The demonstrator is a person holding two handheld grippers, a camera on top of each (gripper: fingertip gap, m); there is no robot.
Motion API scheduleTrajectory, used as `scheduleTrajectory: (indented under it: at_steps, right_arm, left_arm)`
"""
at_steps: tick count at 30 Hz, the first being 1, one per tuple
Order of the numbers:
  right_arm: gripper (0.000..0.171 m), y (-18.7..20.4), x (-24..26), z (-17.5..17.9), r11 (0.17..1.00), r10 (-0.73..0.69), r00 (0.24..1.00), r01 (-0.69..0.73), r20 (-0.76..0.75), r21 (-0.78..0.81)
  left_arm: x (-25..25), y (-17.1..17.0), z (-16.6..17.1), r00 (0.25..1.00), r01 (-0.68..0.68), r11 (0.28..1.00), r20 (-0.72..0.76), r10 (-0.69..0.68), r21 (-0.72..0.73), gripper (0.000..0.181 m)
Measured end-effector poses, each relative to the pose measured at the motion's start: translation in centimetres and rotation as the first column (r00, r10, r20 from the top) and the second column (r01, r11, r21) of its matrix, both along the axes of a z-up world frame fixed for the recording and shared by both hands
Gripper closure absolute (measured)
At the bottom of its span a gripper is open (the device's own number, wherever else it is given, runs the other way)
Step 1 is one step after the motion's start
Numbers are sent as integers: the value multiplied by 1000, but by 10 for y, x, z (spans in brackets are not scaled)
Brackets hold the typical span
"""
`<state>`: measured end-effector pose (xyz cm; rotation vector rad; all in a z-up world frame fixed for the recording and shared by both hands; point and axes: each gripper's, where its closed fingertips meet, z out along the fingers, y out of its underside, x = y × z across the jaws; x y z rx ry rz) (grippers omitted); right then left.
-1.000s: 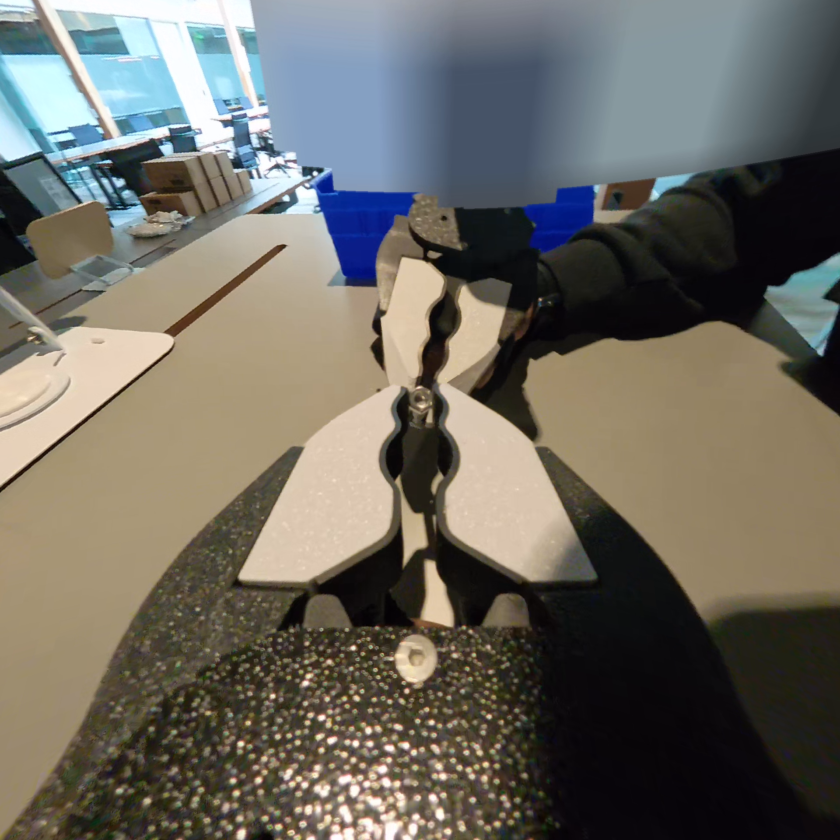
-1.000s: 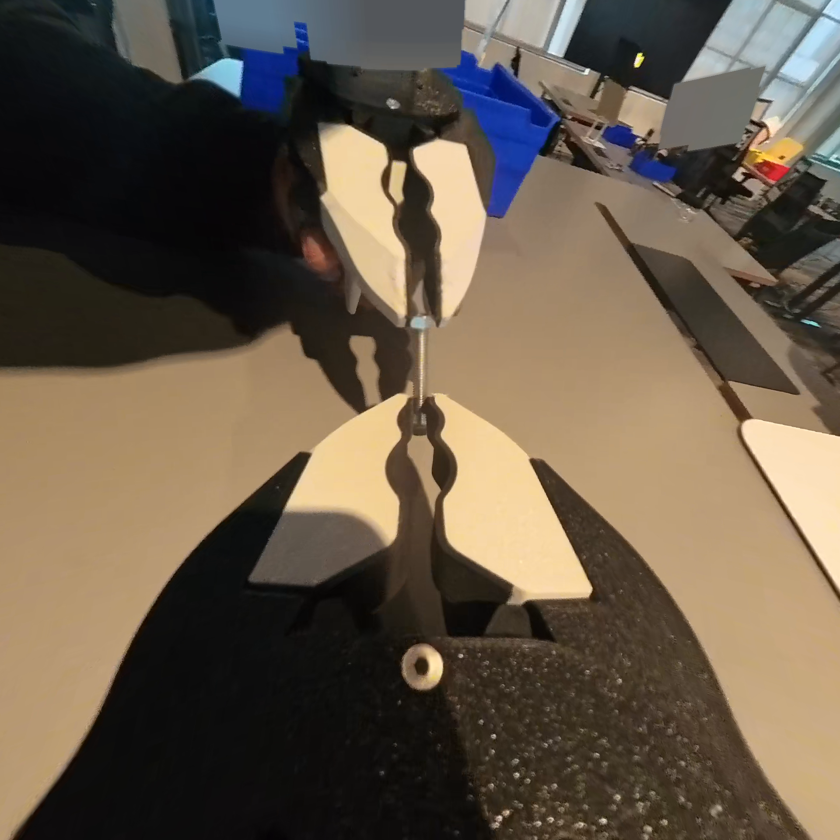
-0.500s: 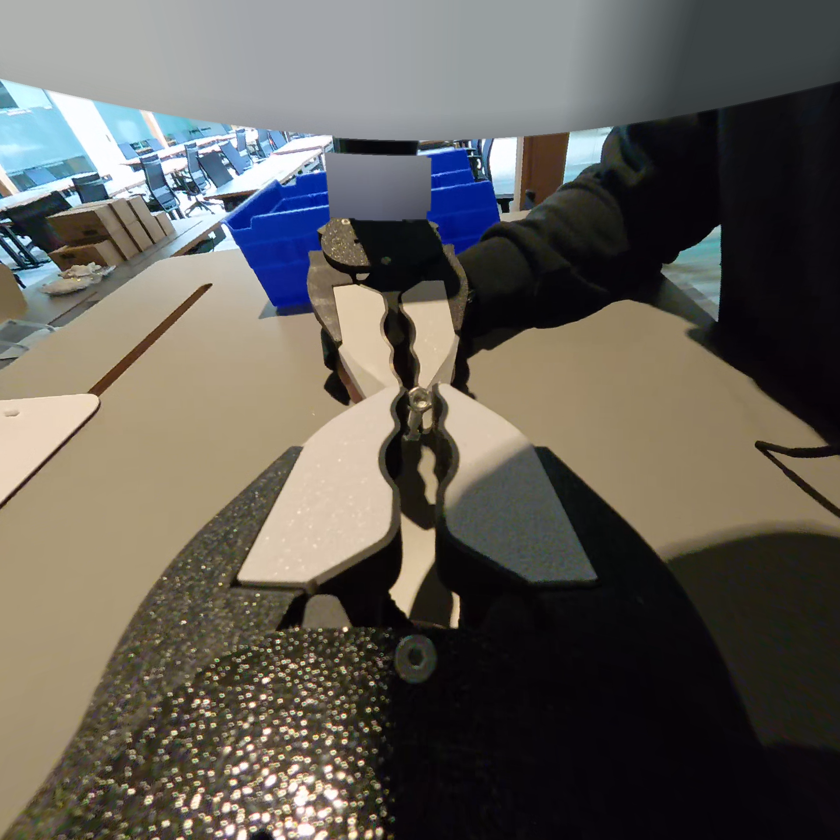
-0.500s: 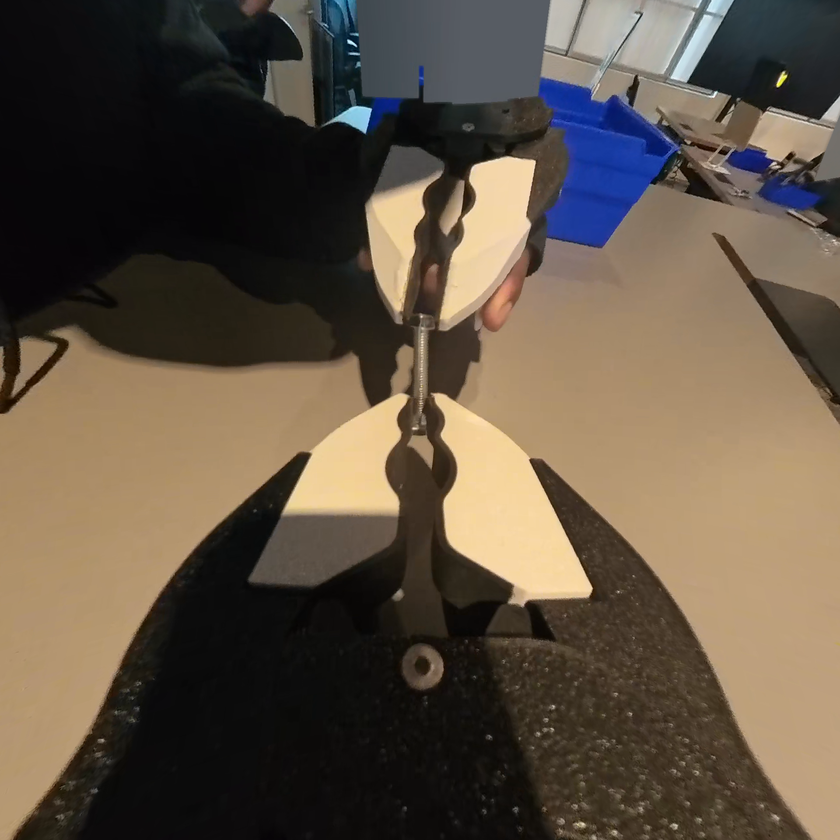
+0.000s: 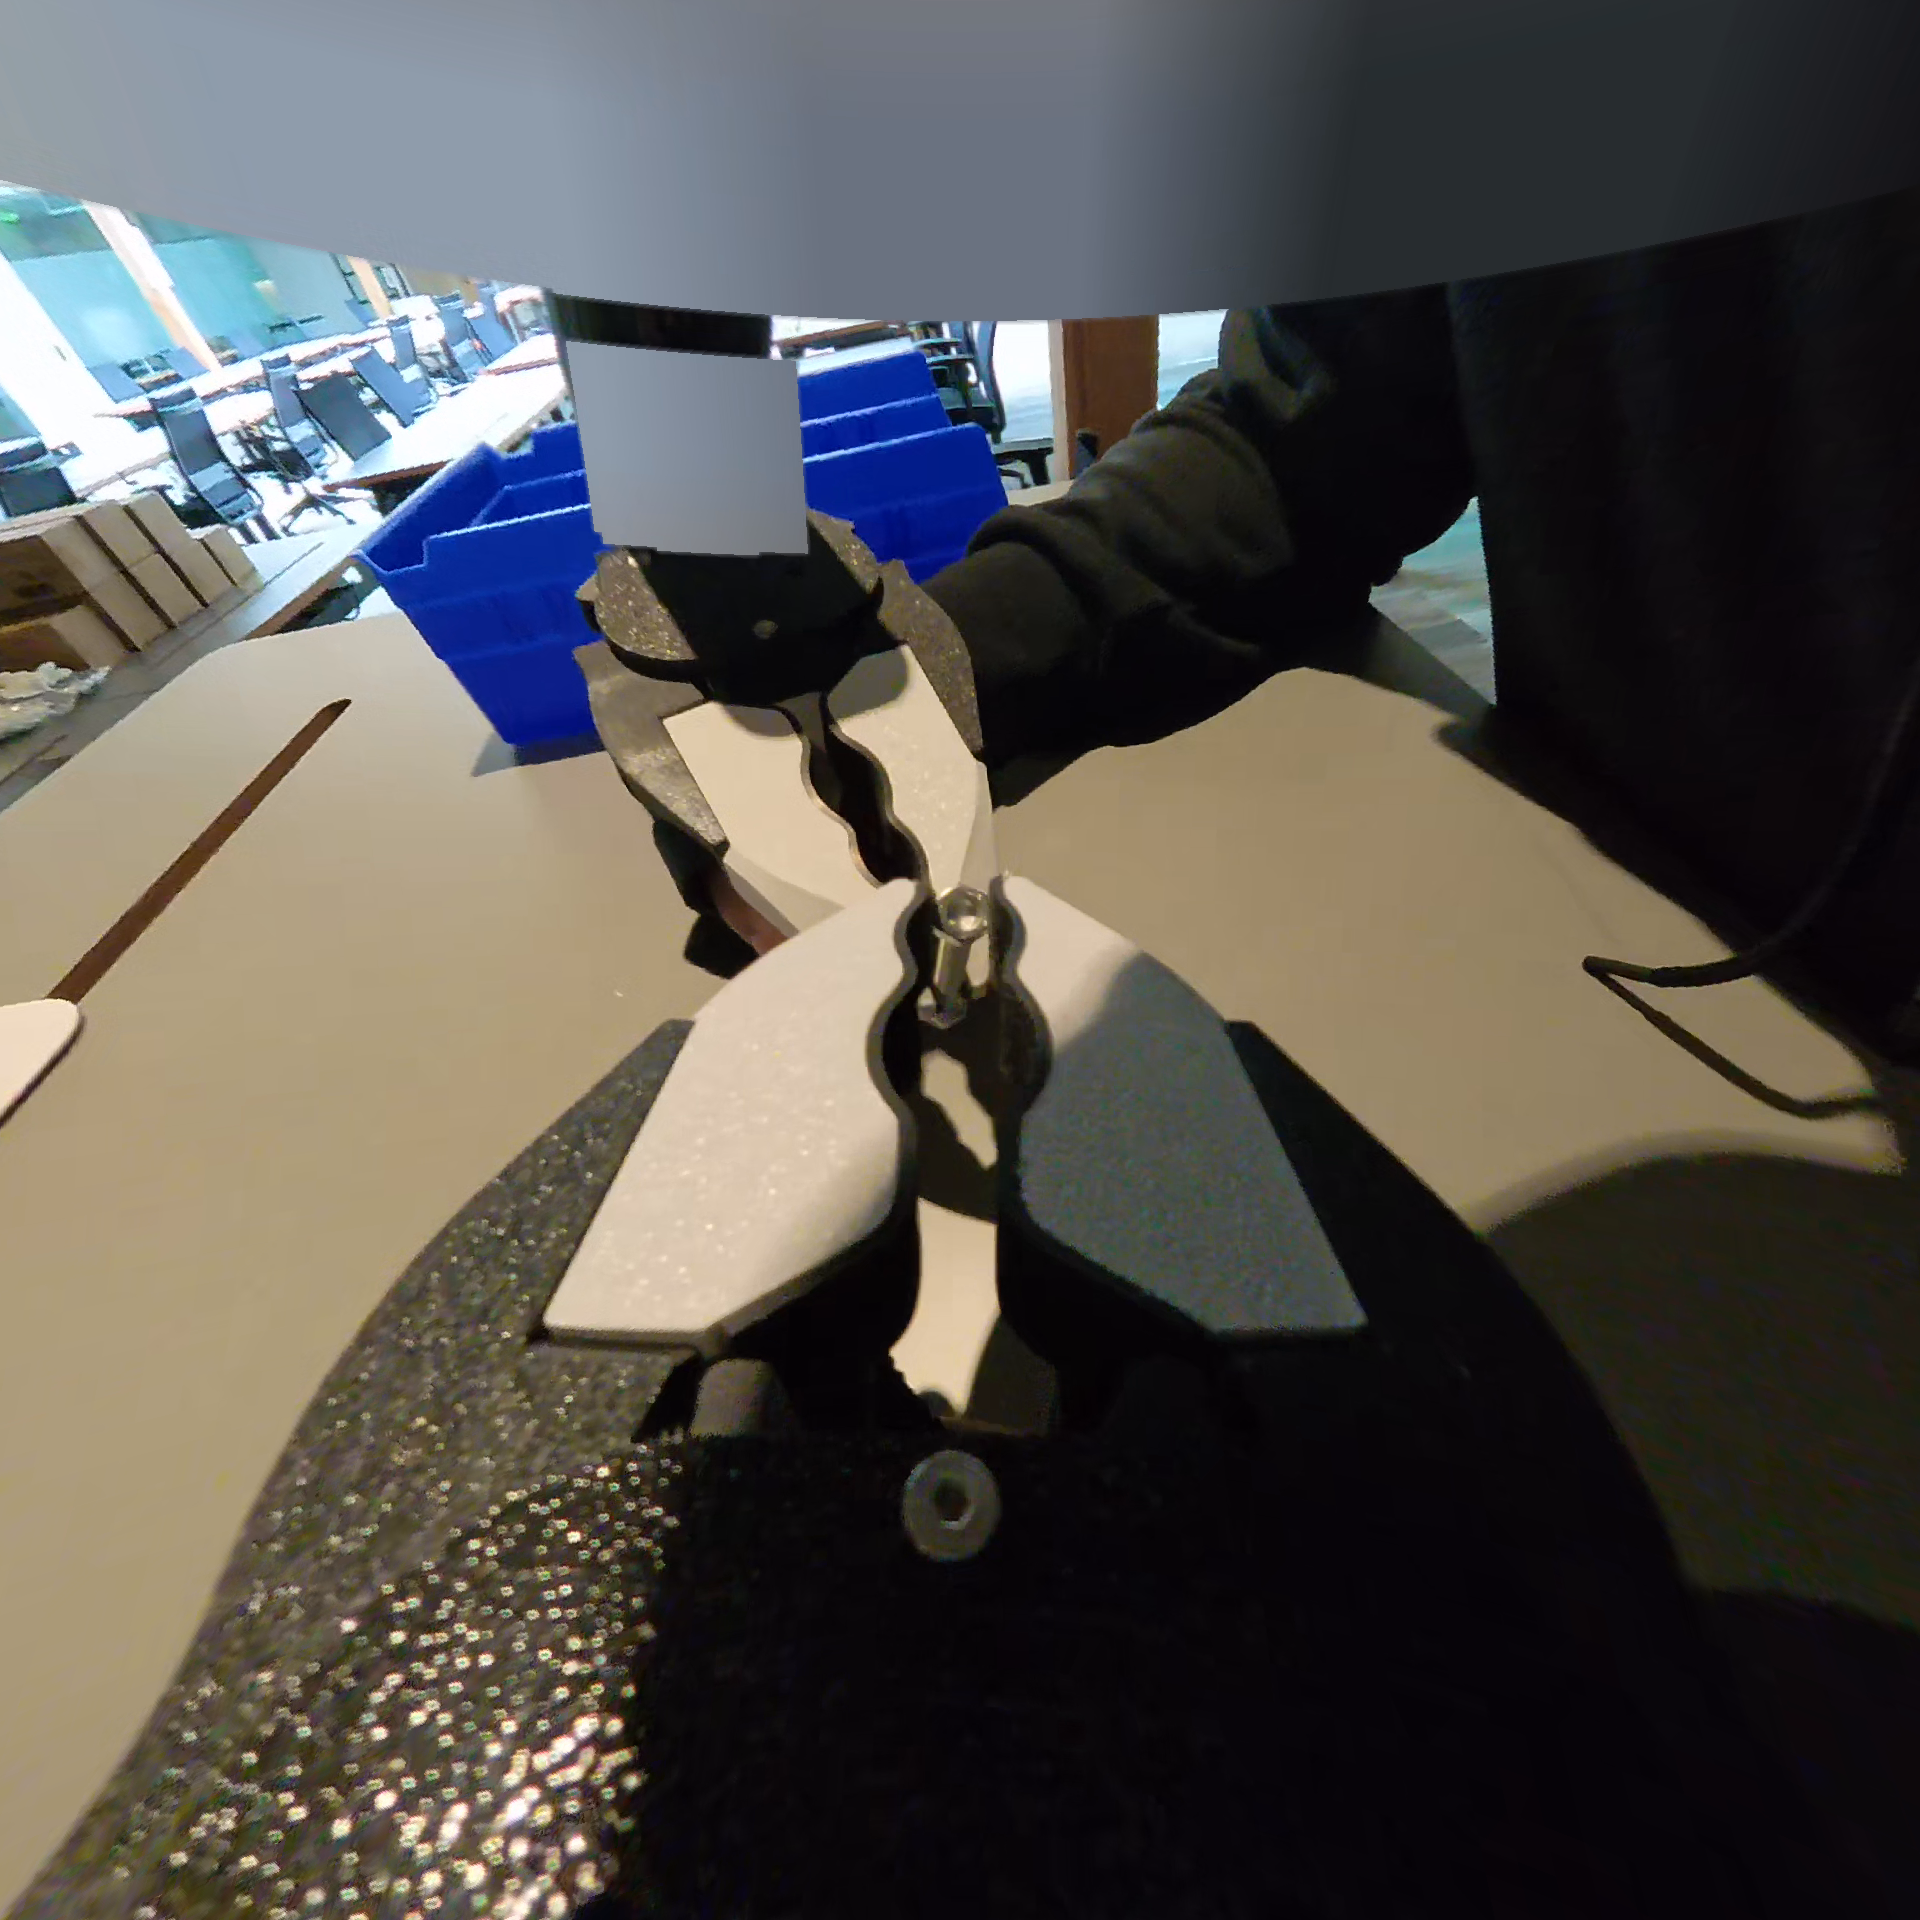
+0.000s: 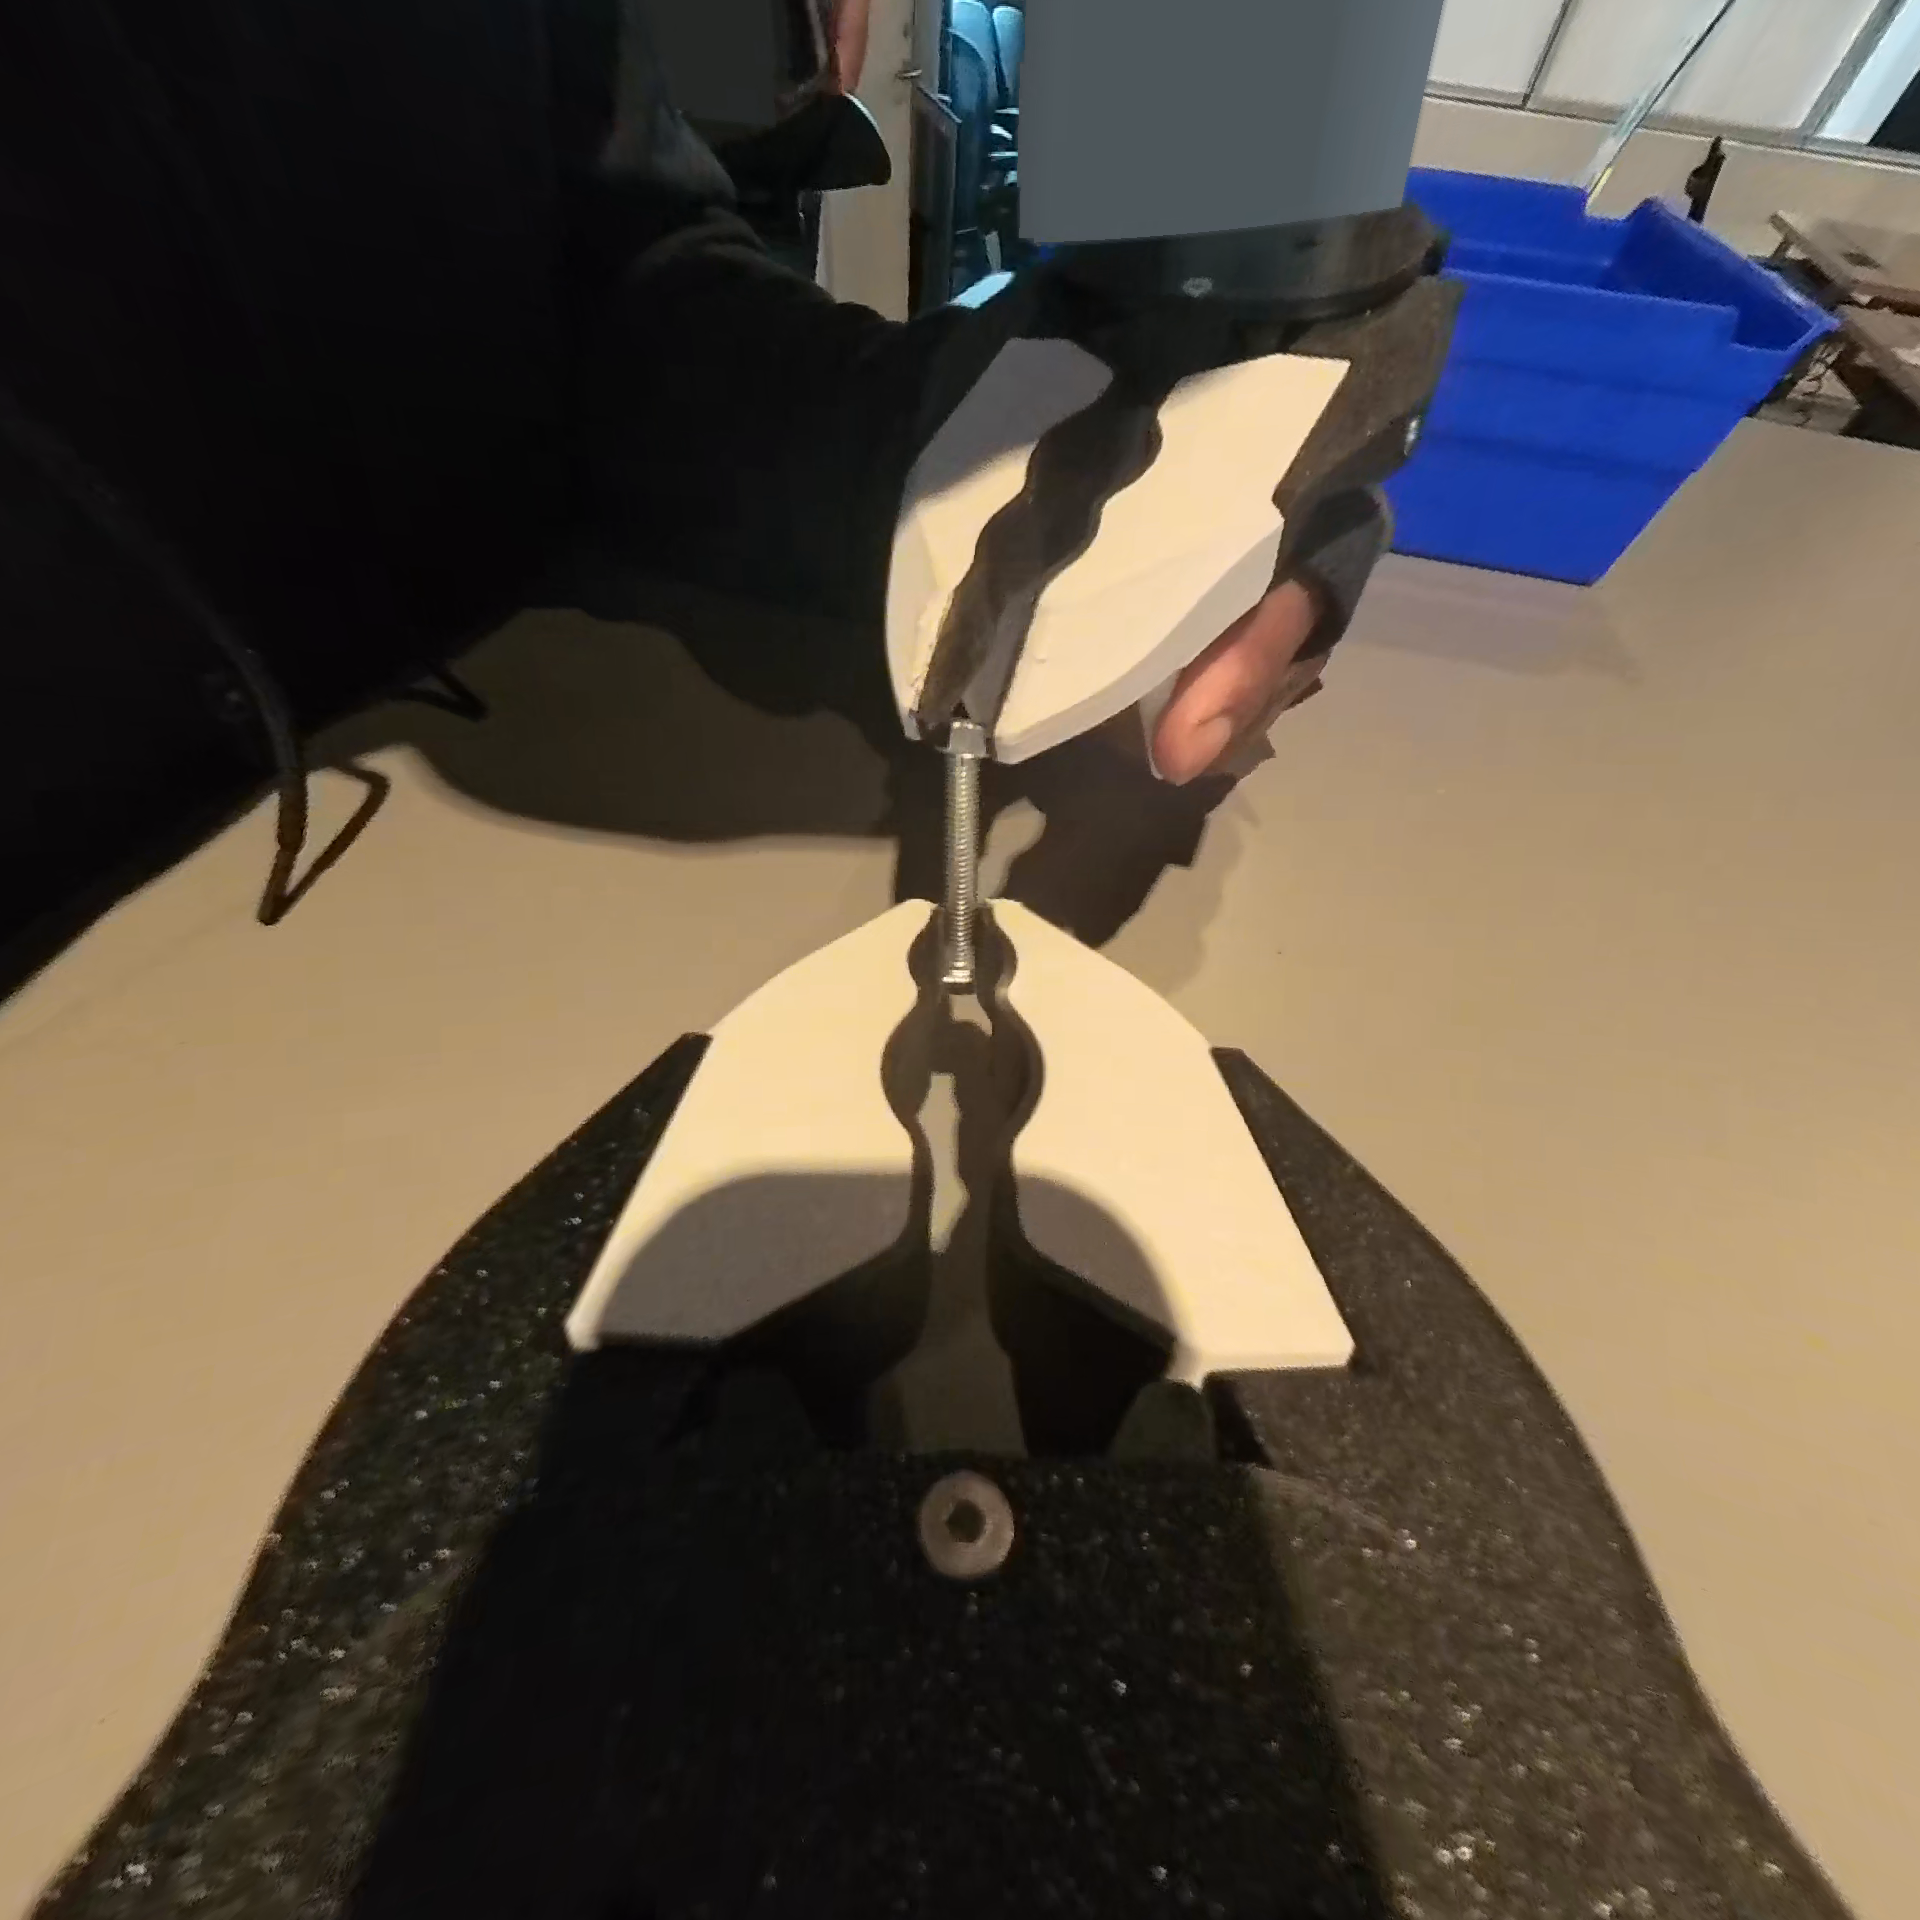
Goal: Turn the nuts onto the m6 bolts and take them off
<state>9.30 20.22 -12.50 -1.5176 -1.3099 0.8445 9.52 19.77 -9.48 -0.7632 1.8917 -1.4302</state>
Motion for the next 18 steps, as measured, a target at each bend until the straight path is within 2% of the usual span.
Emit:
scheduleTrajectory:
  at_steps: [13, 16, 18]
  right_arm:
    - [166, 5, 3, 7, 999, -38, 998, 38, -52, 5]
    - [166, 11, 8, 3, 997, -79, 997, 79, -19, 4]
    - [166, 18, 16, 1, 992, -130, 992, 130, -8, 4]
  left_arm:
    - [8, 10, 13, 996, -73, 994, 50, 77, -78, 171]
    - [17, 38, 14, 974, -215, 968, 45, 222, -133, 172]
    - [25, 69, 12, 922, -375, 909, 30, 387, -182, 172]
